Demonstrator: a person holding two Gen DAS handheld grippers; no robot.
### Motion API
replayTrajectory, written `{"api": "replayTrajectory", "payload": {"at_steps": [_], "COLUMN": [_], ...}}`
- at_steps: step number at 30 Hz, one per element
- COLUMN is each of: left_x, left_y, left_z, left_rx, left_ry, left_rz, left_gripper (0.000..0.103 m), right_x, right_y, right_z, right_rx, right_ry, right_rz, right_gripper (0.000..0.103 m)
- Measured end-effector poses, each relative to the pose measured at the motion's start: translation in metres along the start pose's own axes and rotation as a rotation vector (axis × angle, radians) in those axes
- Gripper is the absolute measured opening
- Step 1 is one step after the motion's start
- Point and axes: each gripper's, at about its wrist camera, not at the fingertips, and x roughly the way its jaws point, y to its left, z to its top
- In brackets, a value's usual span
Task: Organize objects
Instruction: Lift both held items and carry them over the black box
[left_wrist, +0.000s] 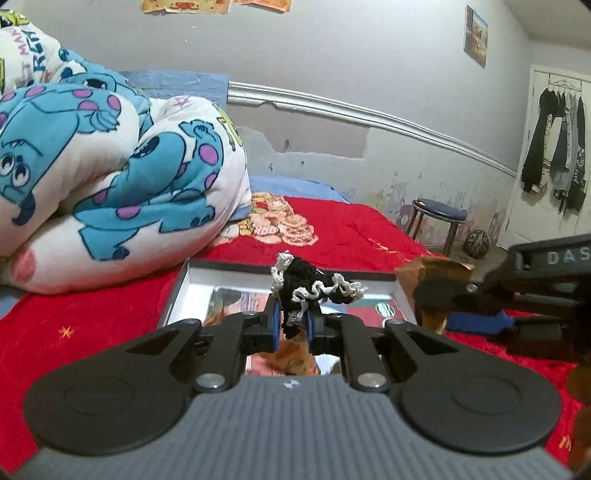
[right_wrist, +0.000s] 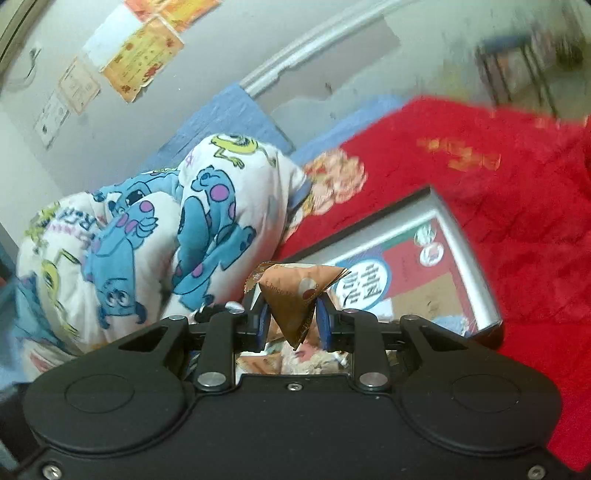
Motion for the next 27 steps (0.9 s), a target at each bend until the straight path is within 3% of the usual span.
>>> {"api": "replayTrajectory", "payload": {"at_steps": [7,17,20,24,27], "left_x": [0.03,0.081,0.097,0.105,0.106], "left_y": [-0.005,-0.031,-0.047,-0.049,-0.06], "left_z": [0.01,0.002,-0.006,-0.021,-0.028], "left_rx": [-0.04,0.045,0.132,0.092,0.164], "left_ry": [0.02,0.109,0.161,0.215,0.199], "left_rz": [-0.009,-0.034,0.025,-0.029,-0.034], "left_gripper": [0.017,0.017,0.017,0.017,0.017], "right_x": [0.013,0.04,0.047,0.052,0.056], "right_y": [-0.041,-0.077,-0.082,-0.079,-0.073], "right_z": [0.026,0.035,0.033,0.029,0.024], "right_rx": [0.079,0.108,0.092,0.058,0.014], "right_ry": [0.004,0.014,0.024,0.036,0.05], "right_rz": [0.005,-0.054,-0.099,-0.138,-0.172], "right_gripper": [0.026,0.026,0.026,0.026,0.026]}}
